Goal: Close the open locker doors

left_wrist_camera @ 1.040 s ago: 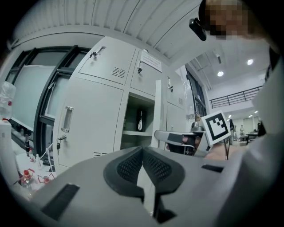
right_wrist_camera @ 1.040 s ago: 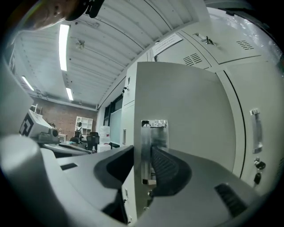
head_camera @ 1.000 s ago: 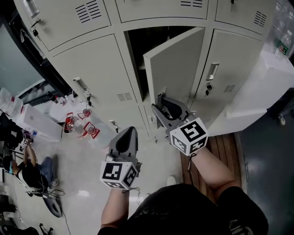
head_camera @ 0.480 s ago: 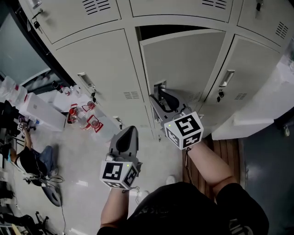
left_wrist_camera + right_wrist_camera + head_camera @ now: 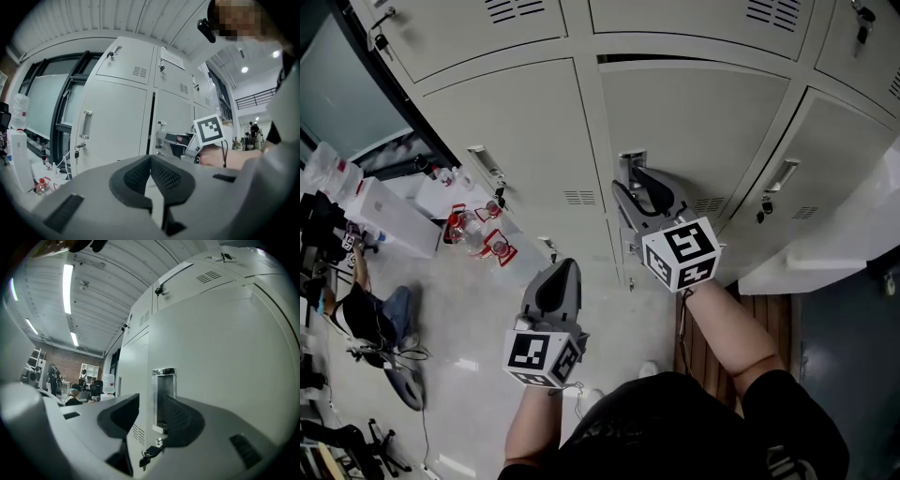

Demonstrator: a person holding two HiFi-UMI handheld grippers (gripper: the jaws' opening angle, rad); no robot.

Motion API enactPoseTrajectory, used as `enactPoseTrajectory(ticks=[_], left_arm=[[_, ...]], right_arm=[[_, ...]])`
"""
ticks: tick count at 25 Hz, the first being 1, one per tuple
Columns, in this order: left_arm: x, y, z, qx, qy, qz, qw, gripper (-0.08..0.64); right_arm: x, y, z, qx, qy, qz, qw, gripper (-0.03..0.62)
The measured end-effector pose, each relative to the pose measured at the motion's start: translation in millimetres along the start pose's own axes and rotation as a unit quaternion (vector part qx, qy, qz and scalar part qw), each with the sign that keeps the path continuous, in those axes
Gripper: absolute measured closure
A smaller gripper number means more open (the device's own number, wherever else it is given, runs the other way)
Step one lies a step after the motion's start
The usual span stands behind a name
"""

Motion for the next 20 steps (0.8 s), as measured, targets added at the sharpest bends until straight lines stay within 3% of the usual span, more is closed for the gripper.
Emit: enactPoseTrajectory(ticks=[20], left_arm=[[-6.3,17.1,-1.1,0.001,0.005,0.01,0.9999,0.555]], right_arm=[[-2.5,-20.3,-20.5,-0.02,0.01,-0.015,1.0,0.41]])
Point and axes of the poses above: the fingertips, and each gripper's own axes: z backward along the fingers, y to its left, x out of its top, the point moved 9 cm from there along z, backward along the fingers, and after that the axes turned 10 degrees about y, right-handed, at the moved point
